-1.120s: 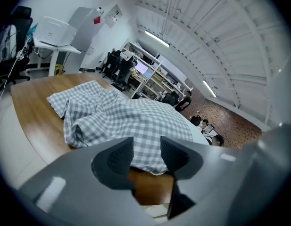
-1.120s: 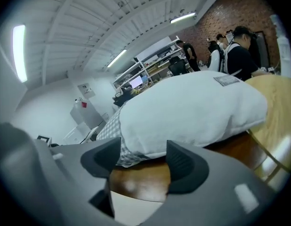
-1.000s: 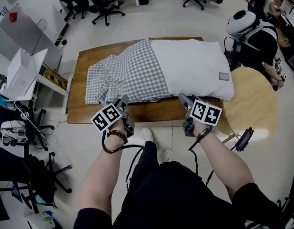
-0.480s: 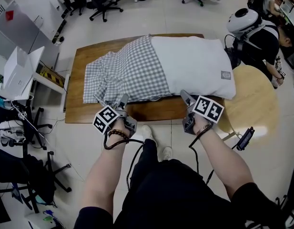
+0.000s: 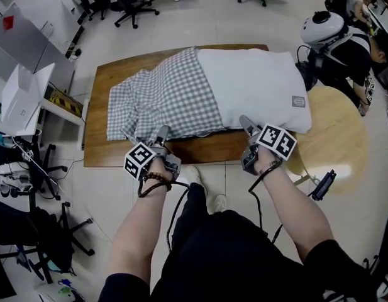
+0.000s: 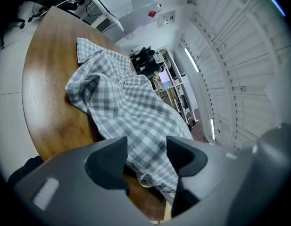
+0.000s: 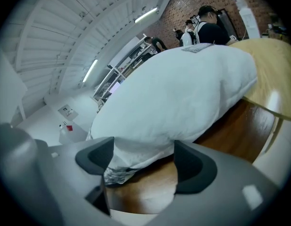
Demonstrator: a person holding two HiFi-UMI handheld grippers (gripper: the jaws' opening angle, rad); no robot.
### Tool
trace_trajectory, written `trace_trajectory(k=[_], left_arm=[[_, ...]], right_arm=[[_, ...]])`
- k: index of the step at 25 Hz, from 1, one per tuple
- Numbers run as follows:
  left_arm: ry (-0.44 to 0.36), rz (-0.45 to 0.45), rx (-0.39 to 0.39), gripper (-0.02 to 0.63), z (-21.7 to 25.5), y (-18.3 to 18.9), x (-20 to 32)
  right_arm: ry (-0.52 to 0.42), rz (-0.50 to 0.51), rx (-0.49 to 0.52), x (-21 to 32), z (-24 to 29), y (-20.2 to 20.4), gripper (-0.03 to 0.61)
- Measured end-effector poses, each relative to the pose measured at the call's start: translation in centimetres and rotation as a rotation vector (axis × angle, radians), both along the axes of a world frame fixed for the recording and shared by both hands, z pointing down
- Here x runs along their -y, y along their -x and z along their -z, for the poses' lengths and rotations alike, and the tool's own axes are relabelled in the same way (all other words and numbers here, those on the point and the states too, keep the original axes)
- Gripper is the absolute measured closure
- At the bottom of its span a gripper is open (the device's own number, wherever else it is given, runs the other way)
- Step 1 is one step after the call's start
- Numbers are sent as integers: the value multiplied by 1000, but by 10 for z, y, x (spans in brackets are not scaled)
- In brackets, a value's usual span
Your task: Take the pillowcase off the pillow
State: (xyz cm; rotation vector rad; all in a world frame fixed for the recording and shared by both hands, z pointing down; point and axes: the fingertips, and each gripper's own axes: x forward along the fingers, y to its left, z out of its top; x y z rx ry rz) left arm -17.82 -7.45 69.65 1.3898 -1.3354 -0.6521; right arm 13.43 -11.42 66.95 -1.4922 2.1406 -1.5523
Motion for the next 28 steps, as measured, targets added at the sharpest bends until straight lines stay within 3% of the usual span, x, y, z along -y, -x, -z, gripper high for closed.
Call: trace_trajectory(k=[5, 9, 11, 16, 18, 28], left_arm=[[6, 3, -11, 370, -10, 3, 4], [-4, -24, -3, 430, -12, 3, 11], [-7, -40, 6, 461, -13, 4, 13], [-14, -77, 41, 523, -13, 3, 18], [-17, -87, 67, 532, -7, 2, 21], [-30, -25, 148, 604, 17, 28, 18]], right_arm=[[9, -13, 32, 8, -10, 0, 186], [6, 7, 34, 13, -11, 2, 201], [1, 23, 34, 15, -11, 4, 260], [-6, 60, 50, 17, -6, 5, 493], [-27, 68, 29, 21, 2, 2, 544], [-105, 94, -44, 30, 32, -11, 566]])
